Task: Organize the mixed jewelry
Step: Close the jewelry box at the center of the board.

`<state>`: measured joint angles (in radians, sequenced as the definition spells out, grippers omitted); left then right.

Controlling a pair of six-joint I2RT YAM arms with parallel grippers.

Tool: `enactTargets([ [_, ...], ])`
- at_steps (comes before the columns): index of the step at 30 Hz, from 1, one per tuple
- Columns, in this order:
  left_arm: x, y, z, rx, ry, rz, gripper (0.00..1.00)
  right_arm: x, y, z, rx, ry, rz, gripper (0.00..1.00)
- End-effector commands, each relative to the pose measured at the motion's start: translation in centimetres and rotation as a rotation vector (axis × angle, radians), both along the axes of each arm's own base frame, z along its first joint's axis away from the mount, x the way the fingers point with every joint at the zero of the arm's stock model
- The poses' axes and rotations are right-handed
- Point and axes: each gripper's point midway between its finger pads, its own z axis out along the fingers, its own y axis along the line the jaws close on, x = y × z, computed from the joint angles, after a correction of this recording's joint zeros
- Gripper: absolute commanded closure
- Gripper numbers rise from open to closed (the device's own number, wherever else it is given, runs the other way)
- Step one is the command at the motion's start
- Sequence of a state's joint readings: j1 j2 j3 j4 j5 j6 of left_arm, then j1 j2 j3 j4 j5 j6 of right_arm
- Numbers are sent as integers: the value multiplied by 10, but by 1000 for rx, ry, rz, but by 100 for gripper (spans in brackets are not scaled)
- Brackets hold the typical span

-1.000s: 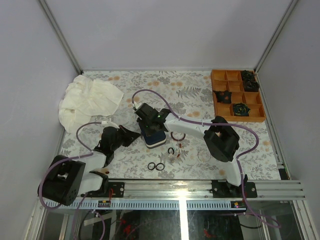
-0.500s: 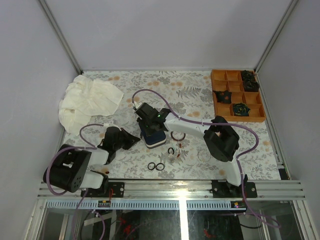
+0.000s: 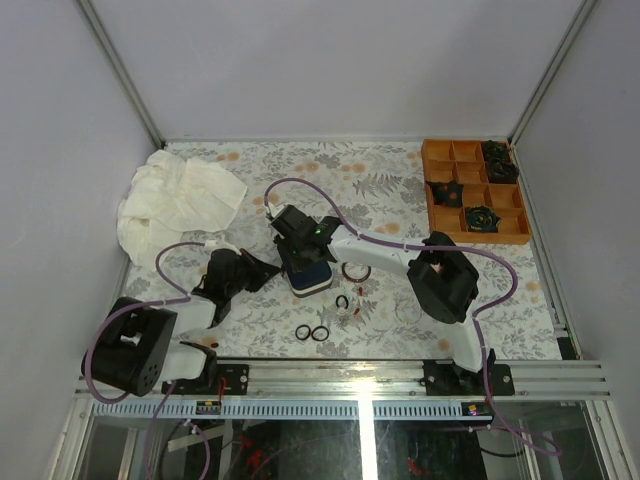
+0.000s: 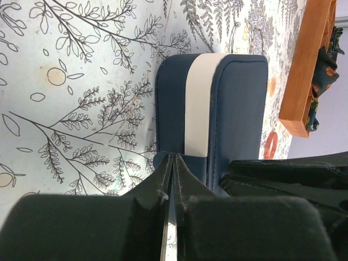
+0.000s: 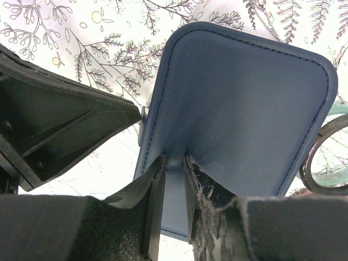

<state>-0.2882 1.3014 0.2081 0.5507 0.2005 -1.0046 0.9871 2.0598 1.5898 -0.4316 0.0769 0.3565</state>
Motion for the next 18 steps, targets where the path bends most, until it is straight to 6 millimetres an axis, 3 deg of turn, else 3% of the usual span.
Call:
enactTargets([
  [1,10,-4,12,-2,-57,-7,100,-49,-19,-87,-127,224,39,75],
  [18,18,-26,16,-49,-66,-50,100,-55,-22,-100,-133,251,36,74],
])
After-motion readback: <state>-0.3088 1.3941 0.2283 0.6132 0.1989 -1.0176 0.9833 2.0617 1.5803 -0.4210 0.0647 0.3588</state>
